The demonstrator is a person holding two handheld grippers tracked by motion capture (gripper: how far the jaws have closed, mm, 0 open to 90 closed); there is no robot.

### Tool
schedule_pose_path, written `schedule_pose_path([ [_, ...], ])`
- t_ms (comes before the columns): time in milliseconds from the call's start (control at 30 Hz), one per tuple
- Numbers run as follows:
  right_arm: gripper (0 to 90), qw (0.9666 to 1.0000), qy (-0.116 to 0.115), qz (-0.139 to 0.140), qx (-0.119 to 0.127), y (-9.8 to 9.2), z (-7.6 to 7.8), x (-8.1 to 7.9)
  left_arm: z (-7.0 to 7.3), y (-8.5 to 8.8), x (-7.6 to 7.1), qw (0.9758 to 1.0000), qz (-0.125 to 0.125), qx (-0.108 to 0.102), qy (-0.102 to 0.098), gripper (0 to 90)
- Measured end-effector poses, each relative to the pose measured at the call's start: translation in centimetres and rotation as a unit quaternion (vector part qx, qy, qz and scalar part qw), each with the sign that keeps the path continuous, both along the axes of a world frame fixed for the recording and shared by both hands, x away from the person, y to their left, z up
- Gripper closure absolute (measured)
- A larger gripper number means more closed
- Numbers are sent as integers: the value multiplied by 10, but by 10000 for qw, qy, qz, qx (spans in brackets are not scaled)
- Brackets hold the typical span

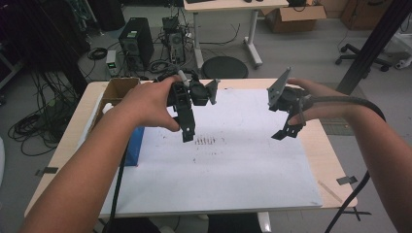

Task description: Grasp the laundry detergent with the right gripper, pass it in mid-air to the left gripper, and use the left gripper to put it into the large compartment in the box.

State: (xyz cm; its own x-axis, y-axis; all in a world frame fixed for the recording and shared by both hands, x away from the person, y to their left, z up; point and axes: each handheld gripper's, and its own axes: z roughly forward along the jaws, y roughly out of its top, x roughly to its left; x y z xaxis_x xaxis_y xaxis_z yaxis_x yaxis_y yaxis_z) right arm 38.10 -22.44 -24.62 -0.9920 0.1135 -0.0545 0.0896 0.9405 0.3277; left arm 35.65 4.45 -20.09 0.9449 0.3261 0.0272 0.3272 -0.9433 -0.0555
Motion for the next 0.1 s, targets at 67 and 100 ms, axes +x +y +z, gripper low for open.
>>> schedule_pose_path([
  [67, 34, 10000, -20, -16, 12, 0, 1, -1, 1, 0, -1, 10000, 3, -32, -4, 2],
  [100, 34, 10000, -31, 0, 23, 0, 2, -2, 1, 0, -2, 10000, -1, -31, -15, 2],
])
